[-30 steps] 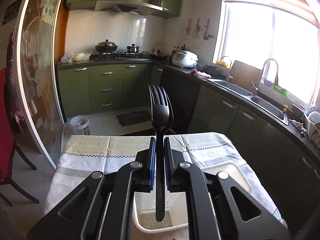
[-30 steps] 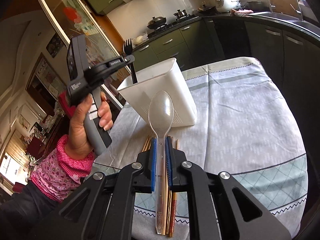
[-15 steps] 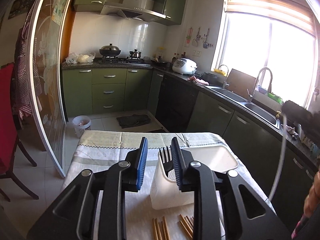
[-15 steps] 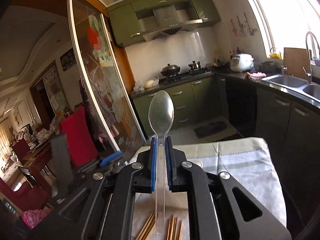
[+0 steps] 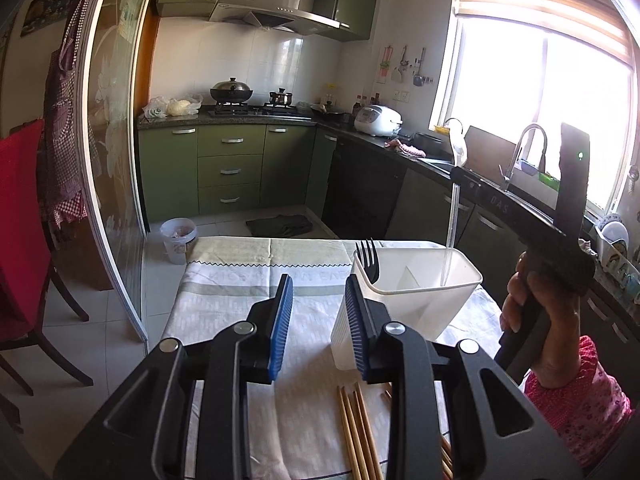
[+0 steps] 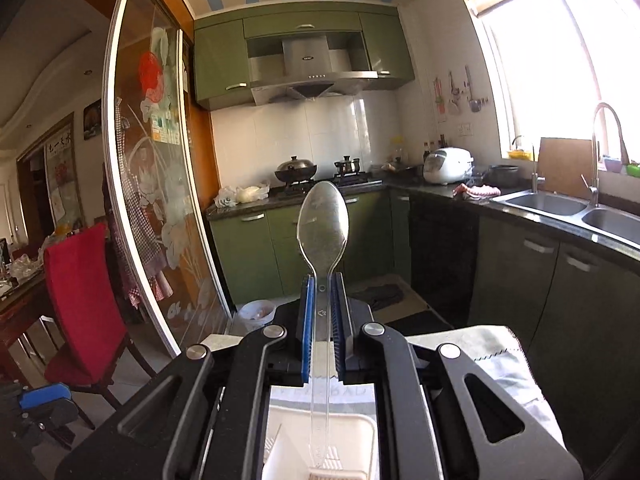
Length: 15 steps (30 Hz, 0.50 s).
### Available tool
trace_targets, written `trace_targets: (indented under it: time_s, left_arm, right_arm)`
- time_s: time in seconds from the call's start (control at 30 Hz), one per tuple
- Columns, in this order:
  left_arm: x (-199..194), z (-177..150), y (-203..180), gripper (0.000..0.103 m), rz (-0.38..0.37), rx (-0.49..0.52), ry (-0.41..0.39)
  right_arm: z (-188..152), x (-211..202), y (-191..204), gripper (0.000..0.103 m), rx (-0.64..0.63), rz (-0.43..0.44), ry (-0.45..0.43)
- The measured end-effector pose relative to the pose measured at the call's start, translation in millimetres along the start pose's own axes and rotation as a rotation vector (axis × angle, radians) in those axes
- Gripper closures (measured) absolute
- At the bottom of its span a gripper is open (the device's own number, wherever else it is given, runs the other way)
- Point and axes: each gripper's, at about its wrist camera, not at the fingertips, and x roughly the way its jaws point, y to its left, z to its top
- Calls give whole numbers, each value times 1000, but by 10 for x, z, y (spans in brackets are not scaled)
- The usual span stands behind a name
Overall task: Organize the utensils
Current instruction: 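Lower the clear spoon into the white holder and open the right tool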
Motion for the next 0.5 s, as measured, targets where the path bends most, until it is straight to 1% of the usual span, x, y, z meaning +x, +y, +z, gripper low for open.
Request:
trace_targets:
  time_s: [0.13, 0.27, 0.33, 0.37, 0.43, 0.47, 0.5]
  left_arm:
    - [25, -37, -48, 77, -11, 10, 14]
    - [49, -67, -126, 77, -18, 26, 34]
    - [53, -92, -160, 76, -18, 29, 51]
    - [65, -98, -177, 74, -21, 32, 64]
    - [84, -135, -200, 69, -25, 35, 98]
    - [93, -152, -211, 69, -22, 37, 116]
    - [104, -172, -222, 68, -20, 40, 136]
  right_arm:
    - [-260, -35, 37, 93, -26, -1, 16]
    - [-466, -22, 83, 93, -60, -6, 54]
    - [-554, -45, 98, 90, -71, -3, 68]
    - [-565, -60, 98, 87, -74, -7, 68]
    - [-599, -180, 109, 87, -76, -10, 57]
    - [-583, -235, 103, 87, -74, -10, 50]
    - [-572, -308, 85, 83, -73, -11, 42]
